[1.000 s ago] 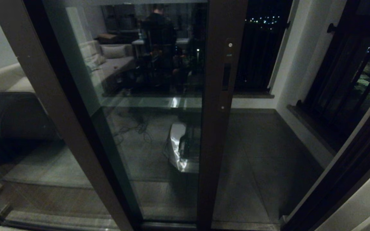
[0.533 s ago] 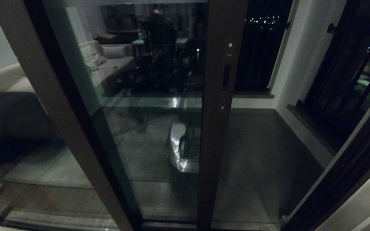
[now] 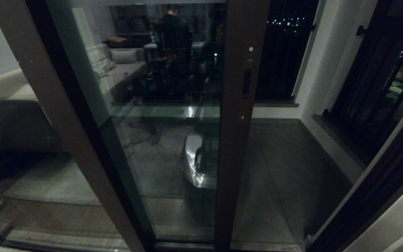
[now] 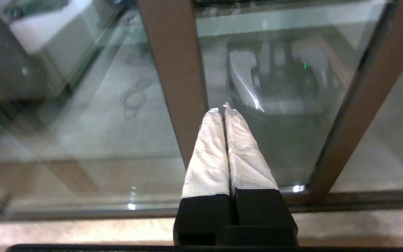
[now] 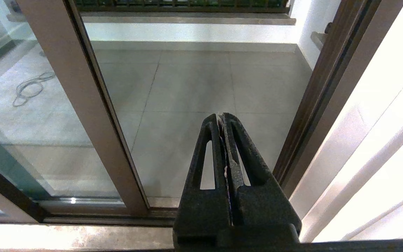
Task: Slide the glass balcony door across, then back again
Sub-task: Open the slid door
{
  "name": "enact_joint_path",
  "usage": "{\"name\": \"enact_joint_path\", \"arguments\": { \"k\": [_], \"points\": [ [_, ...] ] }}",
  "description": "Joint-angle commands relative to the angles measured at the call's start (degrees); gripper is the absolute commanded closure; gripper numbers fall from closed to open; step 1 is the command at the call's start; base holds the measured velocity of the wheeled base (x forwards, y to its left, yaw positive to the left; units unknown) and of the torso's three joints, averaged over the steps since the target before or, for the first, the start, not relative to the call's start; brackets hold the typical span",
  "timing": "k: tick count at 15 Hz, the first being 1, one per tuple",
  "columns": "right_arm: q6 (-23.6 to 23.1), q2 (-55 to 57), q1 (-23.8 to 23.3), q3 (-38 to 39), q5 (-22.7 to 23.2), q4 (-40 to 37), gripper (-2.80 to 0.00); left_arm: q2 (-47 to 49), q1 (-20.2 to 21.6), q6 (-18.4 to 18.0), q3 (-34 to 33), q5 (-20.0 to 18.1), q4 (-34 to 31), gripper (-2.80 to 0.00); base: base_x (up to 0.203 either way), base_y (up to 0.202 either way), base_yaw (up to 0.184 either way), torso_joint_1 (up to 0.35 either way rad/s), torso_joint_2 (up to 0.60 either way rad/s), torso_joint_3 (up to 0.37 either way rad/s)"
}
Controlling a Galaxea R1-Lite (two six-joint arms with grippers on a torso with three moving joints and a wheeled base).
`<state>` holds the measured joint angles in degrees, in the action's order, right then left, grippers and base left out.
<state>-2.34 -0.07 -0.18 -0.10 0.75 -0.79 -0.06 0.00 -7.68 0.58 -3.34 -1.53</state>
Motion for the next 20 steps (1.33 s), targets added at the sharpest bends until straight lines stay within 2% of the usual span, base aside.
{"name": "enact_joint_path", "arguments": {
  "k": [1, 5, 8, 10, 11, 12, 14, 15, 17, 20],
  "points": [
    [-0.03, 0.07, 0.01, 0.01, 0.04, -0.01, 0.0, 1.53, 0.02, -0.7, 4.57, -0.88, -0.29, 0.0, 0.0, 0.0, 0.0, 0.0, 0.0, 0.0],
    [-0.03, 0.07, 0.01, 0.01, 0.04, -0.01, 0.0, 20.1, 0.16, 0.86, 25.31, -6.34, -0.71, 0.0, 0.0, 0.0, 0.0, 0.0, 0.0, 0.0],
    [-0.03, 0.07, 0.01, 0.01, 0.04, -0.01, 0.0, 37.08, 0.07, 3.09, 40.53, -12.36, -0.74, 0.0, 0.0, 0.0, 0.0, 0.0, 0.0, 0.0],
    [-0.03, 0.07, 0.01, 0.01, 0.04, -0.01, 0.0, 49.08, -2.01, 6.12, 50.67, -14.47, -0.66, 0.0, 0.0, 0.0, 0.0, 0.0, 0.0, 0.0],
    [-0.03, 0.07, 0.01, 0.01, 0.04, -0.01, 0.0, 54.59, -4.55, 8.37, 55.55, -14.2, -0.6, 0.0, 0.0, 0.0, 0.0, 0.0, 0.0, 0.0],
    [-0.03, 0.07, 0.01, 0.01, 0.04, -0.01, 0.0, 60.1, -9.45, 10.93, 60.32, -12.23, -0.54, 0.0, 0.0, 0.0, 0.0, 0.0, 0.0, 0.0],
    [-0.03, 0.07, 0.01, 0.01, 0.04, -0.01, 0.0, 70.26, -21.88, 15.74, 68.57, -4.36, -0.05, 0.0, 0.0, 0.0, 0.0, 0.0, 0.0, 0.0],
    [-0.03, 0.07, 0.01, 0.01, 0.04, -0.01, 0.0, 75.68, -25.48, 17.81, 72.55, -0.94, 0.94, 0.0, 0.0, 0.0, 0.0, 0.0, 0.0, 0.0],
    [-0.03, 0.07, 0.01, 0.01, 0.04, -0.01, 0.0, 85.92, -30.07, 20.64, 79.8, 3.4, 4.21, 0.0, 0.0, 0.0, 0.0, 0.0, 0.0, 0.0],
    [-0.03, 0.07, 0.01, 0.01, 0.04, -0.01, 0.0, 97.25, -36.45, 22.6, 88.49, 6.11, 7.78, 0.0, 0.0, 0.0, 0.0, 0.0, 0.0, 0.0]
  ]
}}
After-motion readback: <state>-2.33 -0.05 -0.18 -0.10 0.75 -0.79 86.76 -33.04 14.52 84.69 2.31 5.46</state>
